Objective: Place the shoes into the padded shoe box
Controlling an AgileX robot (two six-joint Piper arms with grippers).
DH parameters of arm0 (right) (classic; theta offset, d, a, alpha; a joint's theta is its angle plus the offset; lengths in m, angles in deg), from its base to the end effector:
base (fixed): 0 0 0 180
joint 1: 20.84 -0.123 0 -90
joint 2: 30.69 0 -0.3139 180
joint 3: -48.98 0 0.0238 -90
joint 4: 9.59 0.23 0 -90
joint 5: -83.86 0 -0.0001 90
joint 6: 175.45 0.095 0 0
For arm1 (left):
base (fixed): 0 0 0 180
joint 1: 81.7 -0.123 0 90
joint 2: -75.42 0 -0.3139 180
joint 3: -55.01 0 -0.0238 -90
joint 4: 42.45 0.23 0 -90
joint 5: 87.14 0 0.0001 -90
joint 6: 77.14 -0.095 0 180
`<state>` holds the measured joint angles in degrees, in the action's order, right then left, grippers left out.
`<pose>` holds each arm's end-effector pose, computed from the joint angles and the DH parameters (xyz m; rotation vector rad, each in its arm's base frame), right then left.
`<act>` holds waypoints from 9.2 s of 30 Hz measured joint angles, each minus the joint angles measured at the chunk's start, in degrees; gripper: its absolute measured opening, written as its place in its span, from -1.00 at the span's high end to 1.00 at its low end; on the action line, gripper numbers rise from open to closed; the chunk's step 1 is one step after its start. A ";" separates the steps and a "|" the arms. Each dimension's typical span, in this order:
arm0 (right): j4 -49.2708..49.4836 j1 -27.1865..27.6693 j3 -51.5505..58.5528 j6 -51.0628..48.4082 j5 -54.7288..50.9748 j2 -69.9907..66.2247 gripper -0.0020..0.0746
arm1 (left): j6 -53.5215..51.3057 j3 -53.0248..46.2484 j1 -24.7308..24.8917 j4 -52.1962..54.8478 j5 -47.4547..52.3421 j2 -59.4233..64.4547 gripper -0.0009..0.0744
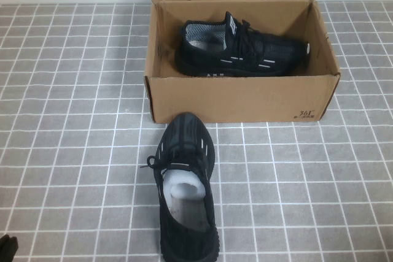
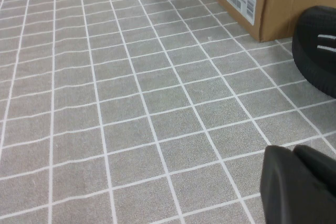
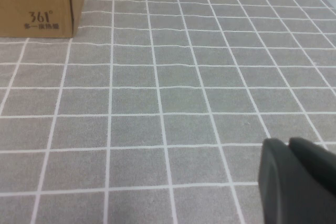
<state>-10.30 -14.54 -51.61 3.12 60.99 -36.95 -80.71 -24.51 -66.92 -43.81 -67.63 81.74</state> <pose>0.0055 -0.0011 0.1680 0.0730 1.8943 -0.1042 0.0068 -0.0026 0.1727 0.2788 1.8204 -0.1600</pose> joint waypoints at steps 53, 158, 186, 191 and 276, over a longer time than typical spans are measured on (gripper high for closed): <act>0.00 0.00 0.00 0.00 0.00 0.00 0.97 | 5.03 11.45 0.00 -7.89 -32.02 0.31 0.99; 0.00 0.00 0.00 0.00 0.00 0.00 0.97 | -0.54 86.01 22.21 -30.26 12.09 92.56 0.94; -2.52 0.00 0.00 0.00 0.00 0.00 0.97 | 0.10 95.45 22.21 -32.10 -8.72 106.80 0.94; -2.77 0.00 0.00 0.00 0.00 0.00 0.97 | 1.23 95.45 22.21 -32.21 -10.59 107.28 0.94; -8.17 0.00 0.00 0.12 0.00 0.00 0.97 | 49.61 95.57 25.94 11.93 -8.64 113.33 0.94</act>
<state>-18.47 -14.54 -51.61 3.23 60.99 -36.95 -31.10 71.06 -40.98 -31.89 -76.27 195.08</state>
